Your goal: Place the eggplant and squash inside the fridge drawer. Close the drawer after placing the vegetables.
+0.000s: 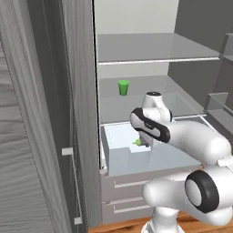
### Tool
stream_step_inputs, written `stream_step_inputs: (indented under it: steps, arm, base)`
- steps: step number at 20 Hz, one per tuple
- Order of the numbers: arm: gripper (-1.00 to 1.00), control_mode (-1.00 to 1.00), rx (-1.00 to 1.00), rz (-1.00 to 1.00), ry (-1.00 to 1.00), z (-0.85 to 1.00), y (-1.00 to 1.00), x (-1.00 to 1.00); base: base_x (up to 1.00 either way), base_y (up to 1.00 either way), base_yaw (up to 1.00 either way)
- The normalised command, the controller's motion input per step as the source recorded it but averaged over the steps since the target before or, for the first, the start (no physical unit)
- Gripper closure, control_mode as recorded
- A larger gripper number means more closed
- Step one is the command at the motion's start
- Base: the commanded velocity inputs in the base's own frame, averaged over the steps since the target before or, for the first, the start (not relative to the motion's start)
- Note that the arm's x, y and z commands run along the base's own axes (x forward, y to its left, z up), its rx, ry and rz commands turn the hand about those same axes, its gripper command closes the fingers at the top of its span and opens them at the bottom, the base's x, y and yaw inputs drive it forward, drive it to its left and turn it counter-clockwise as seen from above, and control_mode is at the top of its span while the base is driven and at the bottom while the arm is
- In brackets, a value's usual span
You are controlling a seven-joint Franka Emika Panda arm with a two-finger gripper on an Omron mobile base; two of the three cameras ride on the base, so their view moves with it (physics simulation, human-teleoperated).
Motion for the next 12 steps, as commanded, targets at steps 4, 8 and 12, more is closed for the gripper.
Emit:
stream_step_inputs:
  steps: [4, 8, 12]
  arm:
    - [1.0, -1.0, 0.0, 0.0, 0.0, 0.03, 0.0, 0.43]
    - [1.0, -1.0, -0.01, 0.0, 0.0, -0.15, 0.0, 0.22]
    - [1.0, -1.0, -0.04, 0.0, 0.0, -0.43, 0.0, 0.16]
  base:
    - [0.0, 0.0, 0.0]
    - [0.0, 0.0, 0.0]
    - [0.0, 0.0, 0.0]
